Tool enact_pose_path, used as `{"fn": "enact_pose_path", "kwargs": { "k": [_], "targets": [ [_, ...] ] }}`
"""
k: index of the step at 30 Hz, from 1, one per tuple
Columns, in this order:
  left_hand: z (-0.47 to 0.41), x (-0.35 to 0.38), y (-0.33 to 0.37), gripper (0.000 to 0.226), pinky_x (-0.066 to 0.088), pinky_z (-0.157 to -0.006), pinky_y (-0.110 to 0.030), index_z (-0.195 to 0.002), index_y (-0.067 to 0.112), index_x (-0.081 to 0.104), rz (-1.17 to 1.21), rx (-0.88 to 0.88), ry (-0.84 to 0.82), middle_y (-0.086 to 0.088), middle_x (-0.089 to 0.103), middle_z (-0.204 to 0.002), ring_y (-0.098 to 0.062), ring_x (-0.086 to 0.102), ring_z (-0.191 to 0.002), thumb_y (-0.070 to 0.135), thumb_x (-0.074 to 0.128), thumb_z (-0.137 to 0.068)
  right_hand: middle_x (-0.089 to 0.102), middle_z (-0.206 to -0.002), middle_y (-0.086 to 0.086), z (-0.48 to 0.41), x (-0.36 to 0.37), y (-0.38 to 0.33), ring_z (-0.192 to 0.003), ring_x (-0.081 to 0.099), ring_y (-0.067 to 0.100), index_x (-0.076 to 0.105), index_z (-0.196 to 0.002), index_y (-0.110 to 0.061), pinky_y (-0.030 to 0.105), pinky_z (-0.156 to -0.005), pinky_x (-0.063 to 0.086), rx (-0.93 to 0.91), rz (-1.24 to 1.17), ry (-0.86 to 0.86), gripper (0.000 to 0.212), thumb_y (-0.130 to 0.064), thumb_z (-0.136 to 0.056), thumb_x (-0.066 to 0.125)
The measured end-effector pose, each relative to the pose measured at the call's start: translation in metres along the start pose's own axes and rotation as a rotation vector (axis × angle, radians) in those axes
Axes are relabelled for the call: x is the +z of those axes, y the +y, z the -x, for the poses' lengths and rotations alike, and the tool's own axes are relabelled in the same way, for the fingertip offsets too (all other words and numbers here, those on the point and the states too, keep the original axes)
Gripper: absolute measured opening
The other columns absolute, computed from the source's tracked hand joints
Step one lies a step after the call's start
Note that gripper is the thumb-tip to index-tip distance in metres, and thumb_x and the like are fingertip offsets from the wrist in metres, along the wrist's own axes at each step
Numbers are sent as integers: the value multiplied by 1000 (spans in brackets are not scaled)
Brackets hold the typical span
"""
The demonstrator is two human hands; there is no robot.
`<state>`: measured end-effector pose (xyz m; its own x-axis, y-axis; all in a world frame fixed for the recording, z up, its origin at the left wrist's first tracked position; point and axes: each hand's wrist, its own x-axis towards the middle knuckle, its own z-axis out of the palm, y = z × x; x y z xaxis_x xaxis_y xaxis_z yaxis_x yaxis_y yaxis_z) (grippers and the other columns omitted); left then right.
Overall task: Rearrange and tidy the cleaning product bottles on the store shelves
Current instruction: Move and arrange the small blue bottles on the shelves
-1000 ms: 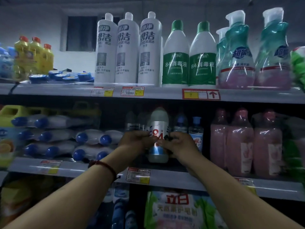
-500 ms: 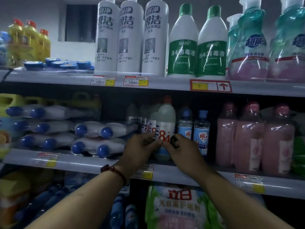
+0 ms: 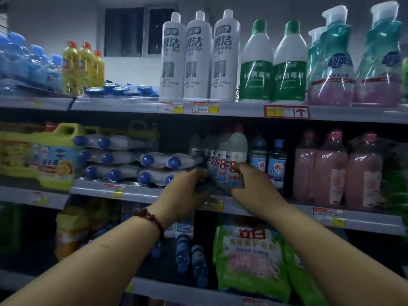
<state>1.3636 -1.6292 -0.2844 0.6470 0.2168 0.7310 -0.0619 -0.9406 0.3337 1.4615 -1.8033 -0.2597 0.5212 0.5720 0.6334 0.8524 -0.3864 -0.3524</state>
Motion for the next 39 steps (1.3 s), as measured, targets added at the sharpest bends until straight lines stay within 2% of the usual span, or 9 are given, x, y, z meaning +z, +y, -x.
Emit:
{"fn": "enact_pose_path", "kwargs": {
  "k": [3,6,16,20,25,31,34,36,39],
  "targets": [
    [18,-21,1,51,50,-95,-35,-130,24,58,-183,3,-30,1,62,-128,-20,58,-117,38,72,-83,51,-143,2,8,3,-19,-129,49,23,46,-142,-20,40,-107,44,-55,88,-44,58,-32,-89,64],
    [33,-39,-7,54,47,-98,-37,-132,24,55,-299,-3,-26,5,58,-131,-19,53,-121,45,70,-84,43,-151,0,15,8,-35,-136,43,21,39,-148,-20,38,-111,39,-100,127,-64,64,-34,-92,64],
    [84,-69,-59,60,47,-102,-36,-134,25,53,-462,-72,-49,3,59,-131,-18,54,-120,52,71,-83,49,-142,0,41,70,-55,-126,52,25,42,-144,-21,43,-101,47,-200,123,-149,63,-33,-88,68],
    [108,-51,-82,60,49,-98,-41,-132,26,52,-503,-146,-140,0,61,-127,-22,57,-116,57,69,-82,47,-146,0,58,113,-44,-128,50,24,43,-145,-22,38,-105,45,-187,87,-247,63,-35,-89,70],
    [138,-12,-111,63,51,-91,-40,-133,27,52,-412,-205,-226,-1,58,-132,-27,58,-117,55,72,-80,42,-147,-4,75,160,-18,-124,51,20,43,-144,-25,35,-101,46,-105,55,-334,61,-35,-89,69],
    [143,46,-140,46,51,-85,-40,-125,23,58,-259,-231,-299,-6,60,-120,-31,60,-107,44,61,-84,52,-125,6,81,205,18,-111,58,26,55,-130,-19,36,-93,49,31,60,-368,51,-31,-84,73],
    [139,78,-144,17,53,-79,-43,-97,25,59,-186,-212,-346,-5,63,-106,-29,60,-99,37,53,-87,52,-123,10,75,220,37,-110,58,31,55,-132,-20,36,-91,50,133,113,-430,54,-30,-82,74],
    [135,103,-155,29,54,-80,-44,-97,24,62,-135,-240,-408,-4,65,-107,-29,63,-98,45,46,-83,52,-128,13,73,228,51,-115,57,32,52,-139,-21,35,-94,50,194,121,-466,62,-32,-83,75],
    [132,126,-159,58,56,-84,-41,-126,30,62,-117,-265,-403,-7,68,-115,-30,66,-104,53,48,-75,49,-137,16,72,237,67,-121,54,32,41,-149,-23,34,-99,48,270,74,-508,81,-35,-79,80]
  ]
}}
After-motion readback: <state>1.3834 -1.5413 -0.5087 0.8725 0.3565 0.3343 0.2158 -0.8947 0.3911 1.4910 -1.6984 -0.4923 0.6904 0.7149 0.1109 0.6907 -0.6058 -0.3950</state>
